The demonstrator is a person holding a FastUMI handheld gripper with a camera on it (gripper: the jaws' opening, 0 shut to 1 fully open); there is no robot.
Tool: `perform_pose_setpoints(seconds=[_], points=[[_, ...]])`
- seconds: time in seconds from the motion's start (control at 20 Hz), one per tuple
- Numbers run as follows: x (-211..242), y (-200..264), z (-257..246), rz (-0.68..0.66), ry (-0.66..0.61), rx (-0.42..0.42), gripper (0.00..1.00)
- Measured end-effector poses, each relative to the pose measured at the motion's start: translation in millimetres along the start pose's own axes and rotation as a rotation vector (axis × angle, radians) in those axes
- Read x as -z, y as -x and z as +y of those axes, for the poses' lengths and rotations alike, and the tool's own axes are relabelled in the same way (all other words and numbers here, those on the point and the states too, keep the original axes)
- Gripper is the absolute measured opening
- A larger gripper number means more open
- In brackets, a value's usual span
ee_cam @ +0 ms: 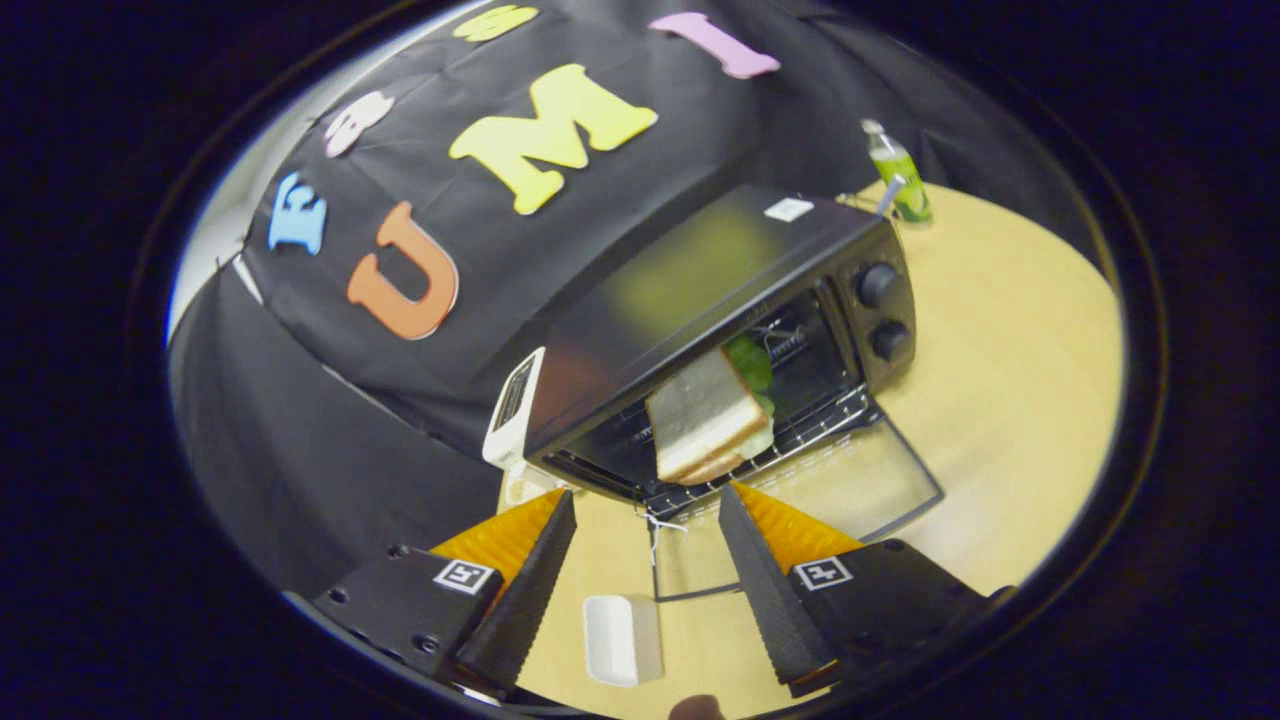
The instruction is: Open the toaster oven, put the food inside, and close the toaster oven door.
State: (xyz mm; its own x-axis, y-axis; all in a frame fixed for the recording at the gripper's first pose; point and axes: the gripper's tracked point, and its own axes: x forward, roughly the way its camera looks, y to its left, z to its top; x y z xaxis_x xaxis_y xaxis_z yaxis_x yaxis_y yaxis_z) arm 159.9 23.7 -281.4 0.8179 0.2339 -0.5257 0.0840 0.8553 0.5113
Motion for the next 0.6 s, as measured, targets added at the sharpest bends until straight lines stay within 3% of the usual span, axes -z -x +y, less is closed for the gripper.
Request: perform_pose_setpoints(seconds=[0.3, 0.6], points=[[-3, 36, -28, -0.078, 0.383, 0.145, 0.97], [63, 33, -74, 0.004, 0.419, 0.221, 0.98]])
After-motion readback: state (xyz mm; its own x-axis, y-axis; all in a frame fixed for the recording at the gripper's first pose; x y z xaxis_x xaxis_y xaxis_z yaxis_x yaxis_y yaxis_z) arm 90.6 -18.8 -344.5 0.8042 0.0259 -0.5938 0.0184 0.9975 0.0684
